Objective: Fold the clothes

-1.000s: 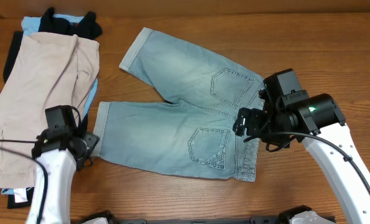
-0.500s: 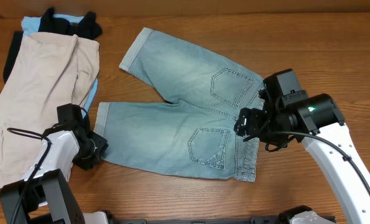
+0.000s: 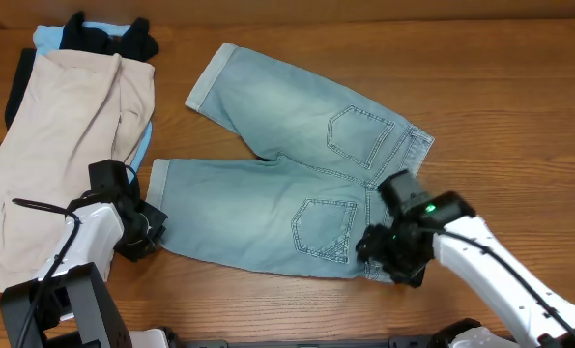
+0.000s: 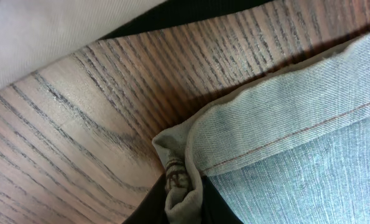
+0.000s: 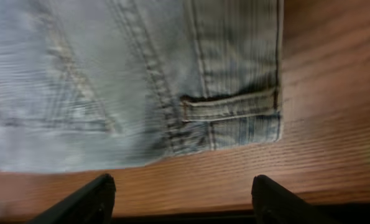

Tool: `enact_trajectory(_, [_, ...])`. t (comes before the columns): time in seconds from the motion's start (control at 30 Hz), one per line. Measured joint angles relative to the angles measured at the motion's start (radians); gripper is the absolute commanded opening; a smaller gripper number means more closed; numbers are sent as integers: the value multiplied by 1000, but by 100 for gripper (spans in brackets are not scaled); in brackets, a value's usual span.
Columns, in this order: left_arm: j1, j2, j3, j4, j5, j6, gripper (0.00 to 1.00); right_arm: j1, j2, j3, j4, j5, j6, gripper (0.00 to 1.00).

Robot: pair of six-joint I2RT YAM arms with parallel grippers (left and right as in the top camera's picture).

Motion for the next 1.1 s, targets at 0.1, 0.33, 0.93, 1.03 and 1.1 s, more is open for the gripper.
enact_trajectory(0.1, [0, 0, 0, 2, 0, 0, 17, 43, 0, -65, 64, 7, 65, 70])
enact_trajectory(0.33, [0, 0, 0, 16, 2, -1, 4, 69, 0, -158, 178, 44, 169, 64])
enact_trajectory(0.93, [-5, 11, 271, -321, 79, 237, 4, -32, -4, -44, -10, 97, 222, 4])
enact_trajectory(1.03, [-5, 11, 392, -447, 95, 270, 4, -63, -29, 54, -124, 91, 190, 4])
enact_trajectory(1.1, [-5, 11, 470, -524, 101, 293, 4, -79, -61, 110, -180, 89, 174, 4])
